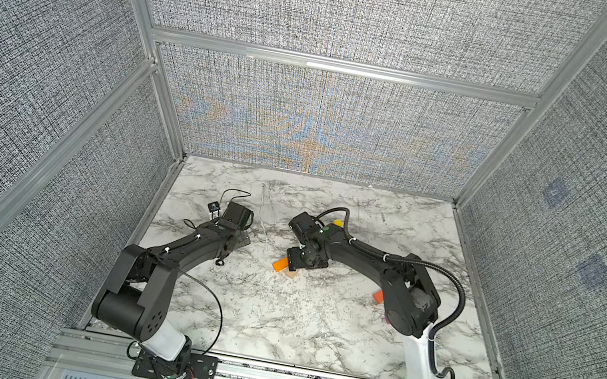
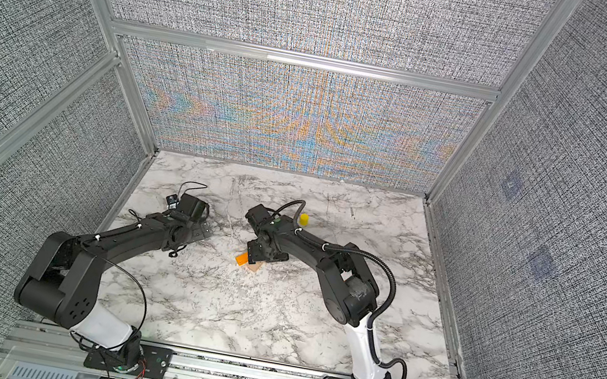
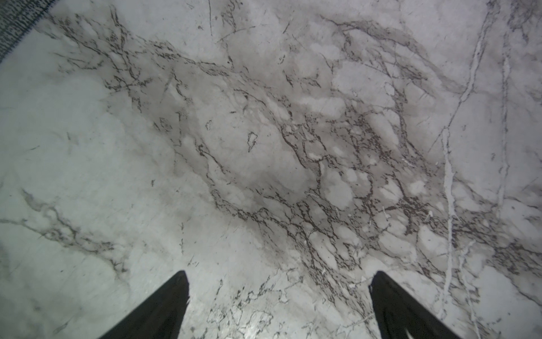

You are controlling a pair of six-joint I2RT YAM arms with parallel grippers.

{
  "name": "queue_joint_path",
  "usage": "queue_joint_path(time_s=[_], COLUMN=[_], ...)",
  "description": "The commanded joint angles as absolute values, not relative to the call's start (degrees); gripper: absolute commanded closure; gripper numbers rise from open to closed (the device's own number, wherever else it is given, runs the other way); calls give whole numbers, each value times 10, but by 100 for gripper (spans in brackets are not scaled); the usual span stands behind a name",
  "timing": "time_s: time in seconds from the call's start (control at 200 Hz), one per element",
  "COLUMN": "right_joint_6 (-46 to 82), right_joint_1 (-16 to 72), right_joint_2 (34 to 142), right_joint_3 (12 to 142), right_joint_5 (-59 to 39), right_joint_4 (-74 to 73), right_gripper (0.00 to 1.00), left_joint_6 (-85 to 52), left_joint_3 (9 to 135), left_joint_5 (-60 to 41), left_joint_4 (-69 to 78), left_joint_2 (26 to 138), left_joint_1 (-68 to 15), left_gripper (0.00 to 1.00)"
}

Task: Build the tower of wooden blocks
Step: 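Lower the right gripper and grasp the light wooden block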

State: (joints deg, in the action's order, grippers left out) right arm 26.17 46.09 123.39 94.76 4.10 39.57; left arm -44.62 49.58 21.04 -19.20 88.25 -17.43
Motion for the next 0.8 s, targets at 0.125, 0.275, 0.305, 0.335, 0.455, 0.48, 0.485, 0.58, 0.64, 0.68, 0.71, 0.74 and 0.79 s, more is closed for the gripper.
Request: queue_joint_path(time_s=[0.125, 0.275, 0.305, 0.335, 0.455, 0.48, 0.485, 0.58, 0.64, 0.68, 0.71, 0.74, 0.79], right_joint_6=[263, 259, 258, 257, 252, 251, 251, 248, 248, 247, 247, 246, 247], right_joint_1=[467, 470, 470, 471, 471, 471, 471, 471, 471, 471, 471, 471, 471], right_joint_2=[1246, 1250, 1250, 1247, 1239, 1239, 1239, 1238, 1237, 1235, 1233, 1232, 1228], right_joint_3=[961, 965, 964, 963, 956, 955, 955, 950, 946, 942, 940, 937, 933], right_joint_5=[37, 38, 38, 38, 40, 40, 40, 41, 42, 44, 45, 47, 51], right_joint_4=[407, 415, 416, 416, 420, 422, 422, 425, 427, 427, 428, 428, 428], right_gripper=[20, 20, 22, 24, 34, 36, 36, 44, 48, 51, 53, 54, 56], left_joint_6=[-449, -449, -450, -450, -450, -450, -450, -451, -451, -451, -451, -451, -450], left_joint_3=[494, 493, 493, 492, 492, 492, 492, 493, 493, 492, 492, 492, 492], left_joint_5=[206, 206, 206, 205, 202, 202, 201, 200, 200, 200, 200, 199, 199], left_joint_4=[-179, -179, -179, -179, -177, -177, -176, -177, -177, -175, -176, -175, -175], left_joint_2=[879, 879, 879, 878, 880, 881, 881, 882, 882, 881, 881, 881, 882], left_joint_1=[-171, -169, -169, -168, -168, -168, -168, -167, -167, -167, -167, -167, -167], left_gripper=[1, 1, 1, 1, 1, 1, 1, 1, 1, 1, 1, 1, 1])
